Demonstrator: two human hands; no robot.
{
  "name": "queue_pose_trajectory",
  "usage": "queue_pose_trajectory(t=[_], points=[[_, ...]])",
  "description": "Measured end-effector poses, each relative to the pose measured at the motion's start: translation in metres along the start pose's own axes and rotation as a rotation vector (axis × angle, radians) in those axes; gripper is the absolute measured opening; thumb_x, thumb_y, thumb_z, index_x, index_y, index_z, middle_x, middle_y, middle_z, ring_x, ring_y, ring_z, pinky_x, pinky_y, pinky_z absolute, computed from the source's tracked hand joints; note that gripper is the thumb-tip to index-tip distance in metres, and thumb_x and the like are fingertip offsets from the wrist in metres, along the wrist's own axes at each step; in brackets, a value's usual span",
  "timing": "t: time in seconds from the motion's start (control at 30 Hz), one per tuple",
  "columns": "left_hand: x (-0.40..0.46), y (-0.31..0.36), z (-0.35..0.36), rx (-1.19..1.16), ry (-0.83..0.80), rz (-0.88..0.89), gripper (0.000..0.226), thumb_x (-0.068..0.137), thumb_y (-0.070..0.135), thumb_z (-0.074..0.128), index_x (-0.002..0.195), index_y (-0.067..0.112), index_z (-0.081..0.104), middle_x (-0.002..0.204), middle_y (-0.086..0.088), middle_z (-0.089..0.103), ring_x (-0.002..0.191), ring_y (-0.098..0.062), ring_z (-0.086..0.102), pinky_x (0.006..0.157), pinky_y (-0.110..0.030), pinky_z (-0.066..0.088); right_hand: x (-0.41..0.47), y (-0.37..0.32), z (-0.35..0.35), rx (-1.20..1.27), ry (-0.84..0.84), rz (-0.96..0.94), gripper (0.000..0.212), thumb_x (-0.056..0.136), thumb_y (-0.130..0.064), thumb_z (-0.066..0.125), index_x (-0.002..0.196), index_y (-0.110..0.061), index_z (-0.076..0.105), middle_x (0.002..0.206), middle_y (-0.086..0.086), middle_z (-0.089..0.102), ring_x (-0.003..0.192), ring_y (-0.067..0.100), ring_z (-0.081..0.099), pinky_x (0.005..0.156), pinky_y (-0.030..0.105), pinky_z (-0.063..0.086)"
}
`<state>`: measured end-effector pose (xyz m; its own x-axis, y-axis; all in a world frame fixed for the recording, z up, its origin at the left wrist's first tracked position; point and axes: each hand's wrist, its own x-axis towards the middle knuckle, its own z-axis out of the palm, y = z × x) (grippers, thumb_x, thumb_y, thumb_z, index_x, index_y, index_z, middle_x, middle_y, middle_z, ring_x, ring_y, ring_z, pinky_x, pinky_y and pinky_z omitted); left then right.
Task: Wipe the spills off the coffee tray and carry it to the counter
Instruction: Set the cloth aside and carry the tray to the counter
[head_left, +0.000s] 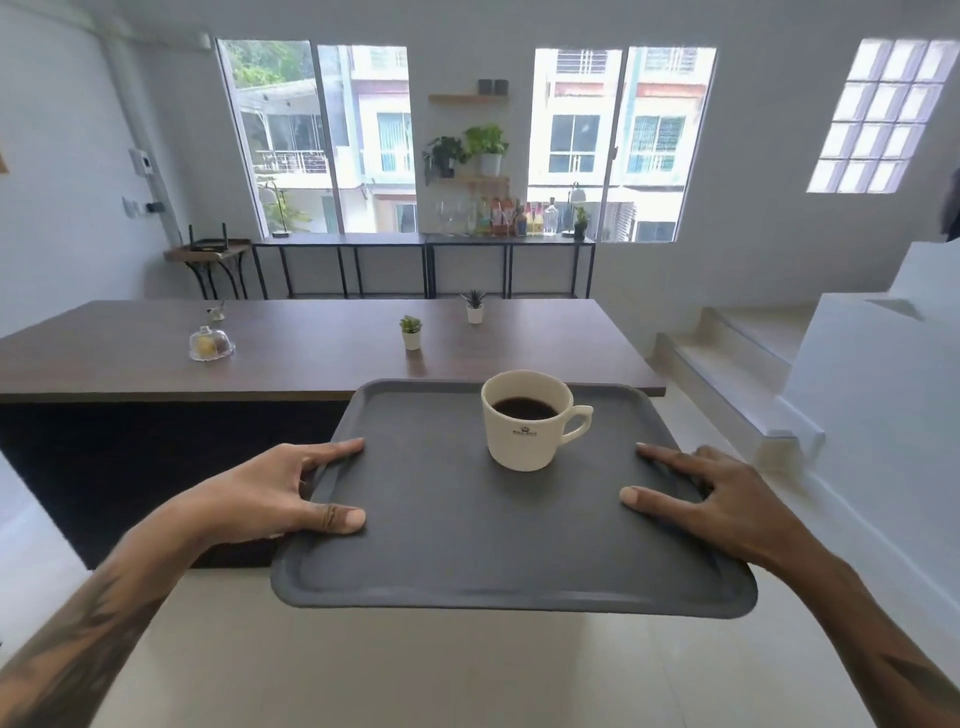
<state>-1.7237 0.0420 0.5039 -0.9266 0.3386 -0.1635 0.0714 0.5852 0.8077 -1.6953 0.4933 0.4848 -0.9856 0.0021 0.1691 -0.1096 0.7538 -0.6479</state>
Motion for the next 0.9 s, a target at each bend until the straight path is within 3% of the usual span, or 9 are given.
queue_pose_trajectory(t=[0.33,0.47,0.6,0.7,0.9], points=[[0.229,-0.021,-0.017,0.077,0.035,-0.142,0.116,0.057,0.064,0.087,0.153,0.041,0.027,0.131,0.021,0.051,0.106,0.004,0.06,0.085,-0.009,0.047,0.257,0.081,0.02,-0.143,-0.089,-0.102,0.079,0.061,-0.081,0.059,0.133,-0.047,0.055,0.095,-0.016,0.051,0.086,0.005,0.054,0.064,0.014,0.04],[0.316,-0.037,-0.027,0.138,0.034,-0.194,0.121,0.054,0.07,0.084,0.155,0.039,0.024,0.14,0.015,0.049,0.118,-0.005,0.055,0.101,-0.02,0.044,0.34,0.111,0.043,-0.15,-0.081,-0.112,0.084,0.057,-0.089,0.052,0.131,-0.05,0.055,0.088,-0.016,0.049,0.081,-0.001,0.054,0.06,0.012,0.039],[0.406,-0.066,-0.044,0.221,0.038,-0.204,0.12,0.058,0.071,0.081,0.156,0.032,0.025,0.152,0.008,0.044,0.133,-0.01,0.048,0.115,-0.033,0.037,0.416,0.145,0.08,-0.199,-0.072,-0.096,0.087,0.055,-0.096,0.045,0.129,-0.052,0.056,0.086,-0.015,0.049,0.08,-0.001,0.055,0.068,0.02,0.047],[0.47,-0.09,-0.06,0.334,0.04,-0.21,0.115,0.062,0.072,0.075,0.157,0.032,0.024,0.154,0.007,0.042,0.138,-0.01,0.042,0.115,-0.029,0.033,0.469,0.161,0.108,-0.221,-0.087,-0.048,0.086,0.055,-0.096,0.045,0.129,-0.053,0.055,0.085,-0.014,0.046,0.076,-0.001,0.054,0.067,0.017,0.045],[0.584,-0.125,-0.095,0.442,-0.006,-0.254,0.105,0.073,0.066,0.071,0.157,0.033,0.019,0.136,0.003,0.05,0.131,-0.017,0.048,0.109,-0.027,0.037,0.564,0.173,0.155,-0.241,-0.068,0.012,0.087,0.055,-0.094,0.045,0.128,-0.049,0.059,0.083,-0.013,0.044,0.07,-0.003,0.052,0.065,0.012,0.037]])
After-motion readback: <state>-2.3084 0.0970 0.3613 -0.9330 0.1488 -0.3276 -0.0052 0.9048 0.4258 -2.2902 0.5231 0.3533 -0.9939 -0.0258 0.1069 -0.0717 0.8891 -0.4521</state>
